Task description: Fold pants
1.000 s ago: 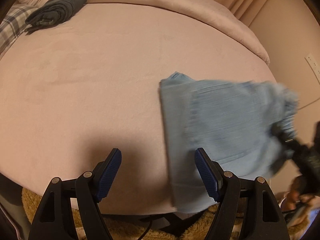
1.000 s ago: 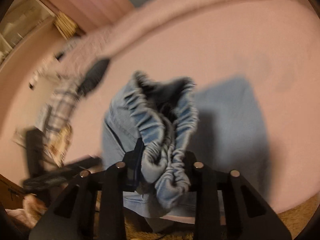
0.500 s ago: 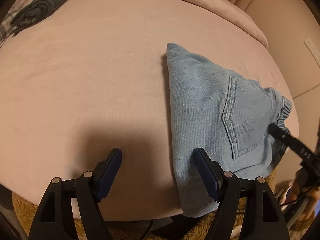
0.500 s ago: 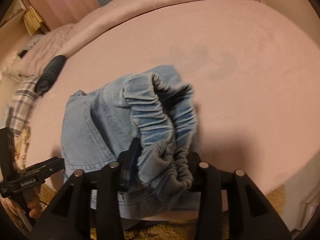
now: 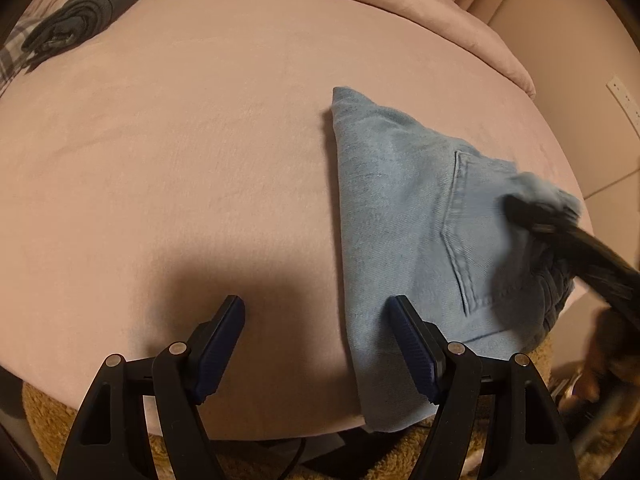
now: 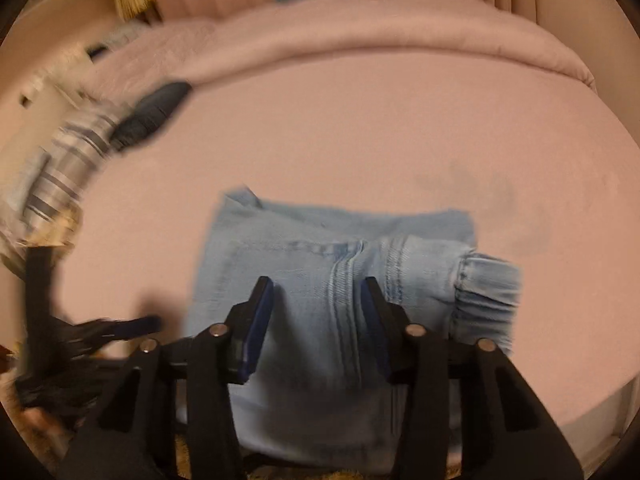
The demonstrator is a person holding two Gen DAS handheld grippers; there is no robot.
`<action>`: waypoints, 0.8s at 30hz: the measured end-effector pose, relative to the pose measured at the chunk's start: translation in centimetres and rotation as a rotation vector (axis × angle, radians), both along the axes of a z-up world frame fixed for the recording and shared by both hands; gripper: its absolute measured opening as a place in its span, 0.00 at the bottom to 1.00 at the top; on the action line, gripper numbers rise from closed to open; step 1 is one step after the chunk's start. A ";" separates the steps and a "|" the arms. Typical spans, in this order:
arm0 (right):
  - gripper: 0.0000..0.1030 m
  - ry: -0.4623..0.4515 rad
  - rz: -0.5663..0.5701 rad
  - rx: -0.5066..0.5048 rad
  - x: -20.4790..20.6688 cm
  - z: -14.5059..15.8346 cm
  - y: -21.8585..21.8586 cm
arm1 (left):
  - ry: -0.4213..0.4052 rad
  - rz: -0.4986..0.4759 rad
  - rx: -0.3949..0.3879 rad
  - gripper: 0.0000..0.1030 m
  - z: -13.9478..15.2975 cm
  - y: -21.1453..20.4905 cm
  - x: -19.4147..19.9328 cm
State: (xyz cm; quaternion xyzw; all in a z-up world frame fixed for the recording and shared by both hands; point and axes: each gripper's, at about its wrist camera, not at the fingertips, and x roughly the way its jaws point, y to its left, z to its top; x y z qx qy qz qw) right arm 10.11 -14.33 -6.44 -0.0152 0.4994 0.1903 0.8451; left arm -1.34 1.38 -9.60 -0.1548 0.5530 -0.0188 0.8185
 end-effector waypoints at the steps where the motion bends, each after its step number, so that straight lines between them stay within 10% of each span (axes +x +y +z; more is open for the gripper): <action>1: 0.39 0.008 -0.004 -0.030 0.4 -1.1 0.3 | -0.002 -0.006 0.006 0.73 0.0 -0.3 0.1; 8: 0.36 -0.038 0.007 -0.108 0.7 -2.9 0.8 | -0.030 -0.053 -0.022 0.63 0.8 0.5 1.0; 14: 0.39 -0.012 -0.018 0.030 -1.7 0.1 0.6 | -0.147 -0.079 -0.092 0.48 3.0 2.2 5.5; 17: 0.41 -0.028 0.031 0.023 -3.7 0.6 2.0 | -0.121 -0.098 -0.112 0.30 1.8 1.9 8.5; 24: 0.38 -0.059 0.042 -0.006 -5.4 1.3 2.9 | -0.035 -0.096 -0.143 0.29 -0.8 1.2 11.2</action>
